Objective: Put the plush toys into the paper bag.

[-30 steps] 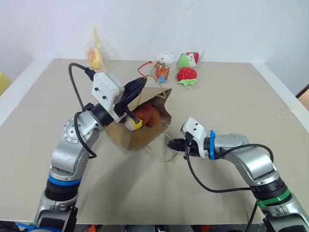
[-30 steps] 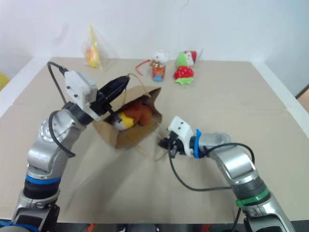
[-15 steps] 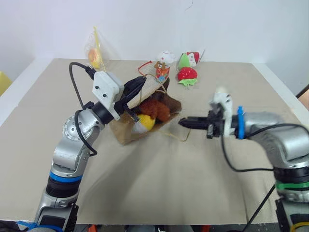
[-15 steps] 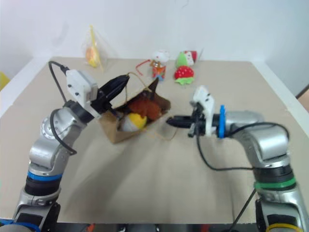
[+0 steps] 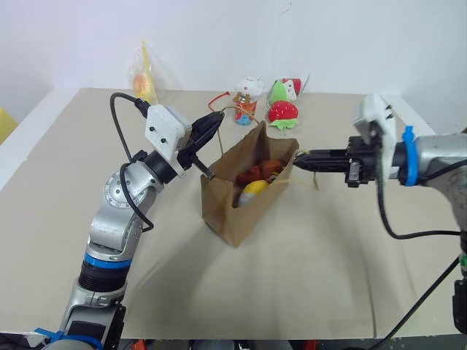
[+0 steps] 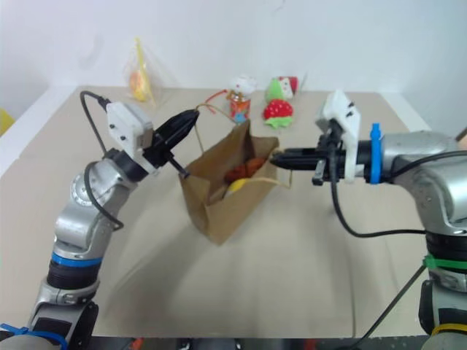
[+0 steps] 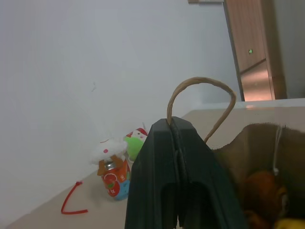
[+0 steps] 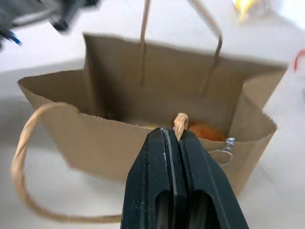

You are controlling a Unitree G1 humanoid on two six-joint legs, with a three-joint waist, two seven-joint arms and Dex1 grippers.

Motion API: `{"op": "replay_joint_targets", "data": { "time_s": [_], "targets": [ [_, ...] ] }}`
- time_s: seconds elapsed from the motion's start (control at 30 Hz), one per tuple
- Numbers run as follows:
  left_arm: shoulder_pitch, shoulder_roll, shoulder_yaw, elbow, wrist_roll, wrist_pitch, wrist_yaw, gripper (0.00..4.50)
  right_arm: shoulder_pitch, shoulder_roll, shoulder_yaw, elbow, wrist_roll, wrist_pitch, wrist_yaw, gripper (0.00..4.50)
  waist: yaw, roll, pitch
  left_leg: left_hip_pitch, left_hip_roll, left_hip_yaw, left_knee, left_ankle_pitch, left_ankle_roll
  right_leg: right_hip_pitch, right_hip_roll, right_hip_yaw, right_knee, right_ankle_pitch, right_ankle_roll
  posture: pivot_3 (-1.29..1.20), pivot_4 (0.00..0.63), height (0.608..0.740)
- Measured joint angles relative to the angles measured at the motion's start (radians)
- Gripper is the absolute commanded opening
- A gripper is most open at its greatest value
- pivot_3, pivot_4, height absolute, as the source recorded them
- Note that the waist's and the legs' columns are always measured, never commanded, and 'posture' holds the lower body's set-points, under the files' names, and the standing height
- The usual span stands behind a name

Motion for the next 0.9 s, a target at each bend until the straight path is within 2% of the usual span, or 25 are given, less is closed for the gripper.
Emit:
{"op": "replay_joint_targets", "data": {
  "time_s": [0.17, 0.2, 0.23, 0.33, 0.37, 0.47, 0.53, 0.6, 0.63, 0.83, 0.9],
  "targets": [
    [0.000, -0.010, 0.001, 0.003, 0.014, 0.000, 0.011, 0.00, -0.001, 0.046, 0.039, 0.027, -0.052, -0.068, -0.021, 0.08, 0.001, 0.000, 0.000, 0.000, 0.000, 0.000, 0.000, 0.000, 0.000, 0.000, 0.000, -0.001, 0.000, 0.000, 0.000, 0.00, 0.150, 0.740],
    [0.000, -0.010, 0.001, 0.003, 0.016, 0.000, 0.011, 0.00, -0.003, 0.048, 0.039, 0.033, -0.055, -0.073, -0.022, 0.69, 0.001, 0.000, 0.000, 0.000, 0.000, 0.000, 0.000, 0.000, 0.000, 0.000, 0.000, -0.001, 0.000, 0.000, 0.000, 0.00, 0.150, 0.740],
    [0.000, -0.010, 0.001, 0.003, 0.018, 0.000, 0.011, 0.00, -0.009, 0.051, 0.039, 0.047, -0.065, -0.081, -0.025, 0.81, 0.001, 0.000, 0.000, 0.000, 0.000, 0.000, 0.000, 0.000, 0.000, 0.000, 0.000, -0.001, 0.000, 0.000, 0.000, 0.00, 0.150, 0.740],
    [0.005, -0.007, 0.001, 0.003, 0.021, 0.000, 0.009, 0.00, -0.032, 0.053, 0.039, 0.071, -0.059, -0.074, -0.014, 2.19, 0.000, 0.000, 0.000, 0.000, 0.000, 0.000, 0.000, 0.000, 0.000, 0.000, 0.000, 0.000, 0.000, 0.000, 0.000, 0.00, 0.150, 0.740],
    [0.007, -0.006, 0.001, 0.003, 0.023, 0.000, 0.008, 0.00, -0.036, 0.053, 0.039, 0.071, -0.054, -0.073, -0.011, 2.33, 0.000, 0.000, 0.000, 0.000, 0.000, 0.000, 0.000, 0.000, 0.000, 0.000, 0.000, 0.000, 0.000, 0.000, 0.000, 0.00, 0.150, 0.740],
    [0.010, -0.004, 0.002, 0.003, 0.026, 0.000, 0.007, 0.00, -0.055, 0.055, 0.032, 0.071, -0.038, -0.072, 0.000, 3.61, 0.000, 0.000, 0.000, 0.000, 0.000, 0.000, 0.000, 0.000, 0.000, 0.000, 0.000, -0.001, 0.000, 0.000, 0.000, 0.00, 0.150, 0.740],
    [0.012, 0.006, 0.008, 0.003, 0.018, 0.004, 0.001, 0.00, -0.125, 0.098, -0.025, 0.087, 0.011, -0.055, -0.031, 4.39, -0.001, 0.001, 0.000, 0.000, 0.000, 0.000, 0.000, 0.000, 0.000, 0.000, 0.001, 0.000, 0.000, 0.000, 0.000, 0.00, 0.150, 0.740],
    [0.013, 0.009, 0.012, 0.001, -0.002, 0.014, -0.013, 0.00, -0.166, 0.106, -0.064, 0.087, 0.043, -0.036, -0.049, 4.39, 0.000, 0.001, 0.000, 0.000, 0.001, -0.001, 0.000, 0.000, 0.000, 0.000, 0.001, -0.001, 0.000, 0.000, 0.000, 0.00, 0.150, 0.740],
    [0.020, 0.024, 0.023, -0.011, -0.056, 0.056, -0.044, 0.00, -0.197, 0.112, -0.111, 0.082, 0.106, 0.009, -0.065, 4.39, 0.000, 0.001, 0.000, 0.000, 0.002, -0.001, 0.000, 0.000, 0.000, 0.000, 0.000, -0.001, 0.000, 0.000, -0.001, 0.00, 0.150, 0.740],
    [0.020, 0.068, 0.061, -0.029, -0.165, 0.148, -0.106, 0.00, -0.190, 0.095, -0.129, 0.029, 0.211, 0.100, -0.061, 4.39, 0.000, 0.001, 0.001, 0.000, 0.001, -0.001, 0.000, 0.000, 0.000, 0.000, 0.000, -0.001, 0.000, -0.001, -0.001, 0.00, 0.150, 0.740],
    [0.020, 0.075, 0.072, -0.030, -0.211, 0.183, -0.125, 0.84, -0.158, 0.058, -0.130, -0.018, 0.253, 0.135, -0.041, 4.50, 0.001, 0.001, 0.001, 0.000, 0.001, -0.001, 0.000, 0.000, 0.000, 0.000, 0.000, -0.001, 0.000, -0.001, -0.001, 0.00, 0.150, 0.740]
  ]
}}
